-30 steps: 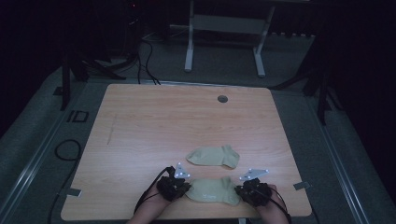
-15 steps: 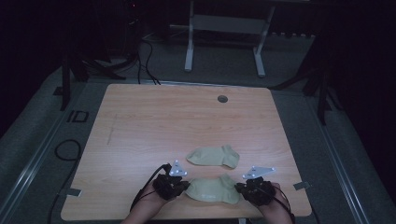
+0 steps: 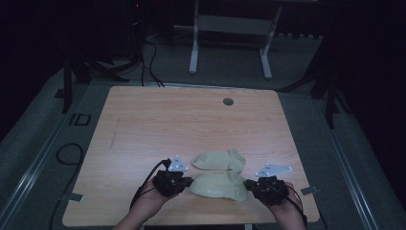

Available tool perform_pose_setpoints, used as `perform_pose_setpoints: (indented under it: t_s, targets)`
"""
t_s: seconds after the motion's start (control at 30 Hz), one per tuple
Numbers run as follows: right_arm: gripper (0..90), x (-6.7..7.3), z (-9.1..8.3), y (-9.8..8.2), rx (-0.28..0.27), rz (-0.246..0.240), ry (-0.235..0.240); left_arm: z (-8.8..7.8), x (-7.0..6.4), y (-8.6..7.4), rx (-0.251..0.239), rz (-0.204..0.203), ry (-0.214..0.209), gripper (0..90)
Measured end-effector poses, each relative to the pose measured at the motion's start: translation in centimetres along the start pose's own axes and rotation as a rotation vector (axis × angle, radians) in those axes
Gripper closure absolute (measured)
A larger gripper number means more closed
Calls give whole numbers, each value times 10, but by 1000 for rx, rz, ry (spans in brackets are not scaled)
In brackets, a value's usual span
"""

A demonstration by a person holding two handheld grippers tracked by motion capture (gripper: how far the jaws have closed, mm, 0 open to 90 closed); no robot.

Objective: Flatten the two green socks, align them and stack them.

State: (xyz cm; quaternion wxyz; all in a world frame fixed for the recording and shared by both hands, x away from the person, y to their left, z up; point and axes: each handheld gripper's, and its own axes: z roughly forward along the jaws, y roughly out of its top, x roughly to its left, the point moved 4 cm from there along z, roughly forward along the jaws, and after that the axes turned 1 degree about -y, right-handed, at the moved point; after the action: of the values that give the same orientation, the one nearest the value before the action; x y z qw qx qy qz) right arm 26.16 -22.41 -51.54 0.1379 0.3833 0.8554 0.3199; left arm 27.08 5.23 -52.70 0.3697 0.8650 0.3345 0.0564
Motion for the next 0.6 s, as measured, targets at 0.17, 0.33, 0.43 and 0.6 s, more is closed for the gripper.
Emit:
perform_pose_setpoints:
  t_s: [0.17,0.33,0.43,0.6]
  targets:
    - [851,-4,-4,12,-13,-9,-17,-2,6,10,-3,-3,2,885]
    - [851,-10,-5,24,-25,-16,-40,-6,12,23,-7,0,13,885]
    - [851,-14,-7,32,-29,-21,-49,-7,16,32,-16,7,26,885]
    - [851,-25,-7,45,-45,-1,-50,-5,24,43,-14,3,33,885]
